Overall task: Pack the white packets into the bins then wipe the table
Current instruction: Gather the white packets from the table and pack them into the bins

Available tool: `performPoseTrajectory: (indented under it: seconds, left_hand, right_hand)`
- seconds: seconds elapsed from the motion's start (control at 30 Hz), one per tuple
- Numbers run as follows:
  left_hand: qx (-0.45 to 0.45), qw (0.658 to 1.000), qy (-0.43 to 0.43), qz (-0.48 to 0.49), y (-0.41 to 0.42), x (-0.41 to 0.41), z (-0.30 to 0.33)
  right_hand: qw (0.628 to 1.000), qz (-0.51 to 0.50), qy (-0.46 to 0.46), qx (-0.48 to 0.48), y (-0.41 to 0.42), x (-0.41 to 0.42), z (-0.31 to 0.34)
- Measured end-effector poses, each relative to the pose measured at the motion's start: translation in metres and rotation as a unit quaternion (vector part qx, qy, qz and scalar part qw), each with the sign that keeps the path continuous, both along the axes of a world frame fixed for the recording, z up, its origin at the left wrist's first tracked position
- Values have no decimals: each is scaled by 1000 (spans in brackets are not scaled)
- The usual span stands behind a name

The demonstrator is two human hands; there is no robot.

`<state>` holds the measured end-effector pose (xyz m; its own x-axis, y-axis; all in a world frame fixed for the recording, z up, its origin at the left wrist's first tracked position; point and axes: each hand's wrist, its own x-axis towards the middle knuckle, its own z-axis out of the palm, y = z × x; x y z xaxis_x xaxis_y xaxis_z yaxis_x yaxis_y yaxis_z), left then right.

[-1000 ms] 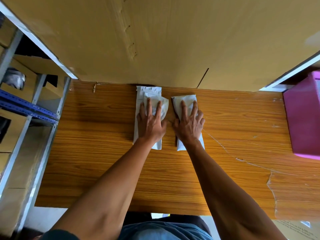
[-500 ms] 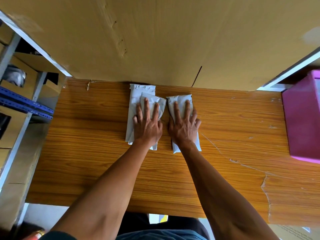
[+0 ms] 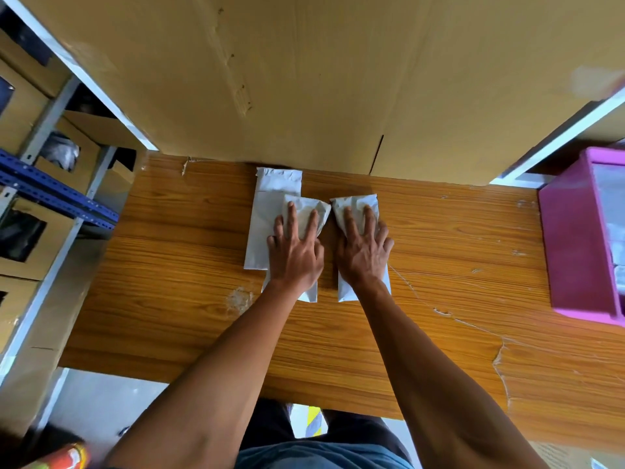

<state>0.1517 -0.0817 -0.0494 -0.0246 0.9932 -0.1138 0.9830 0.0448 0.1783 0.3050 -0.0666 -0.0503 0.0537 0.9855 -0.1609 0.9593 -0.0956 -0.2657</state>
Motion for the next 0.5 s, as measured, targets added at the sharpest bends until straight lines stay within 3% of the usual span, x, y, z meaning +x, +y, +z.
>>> performPoseTrajectory:
  seconds: [0.27, 0.5]
  left_hand:
    - [6, 999, -47, 14, -29, 43, 21]
    - [6, 997, -62, -40, -42, 88, 43]
  right_hand:
    - [999, -29, -2, 45, -14, 58, 34]
    - [995, -70, 11, 69, -42, 102, 63]
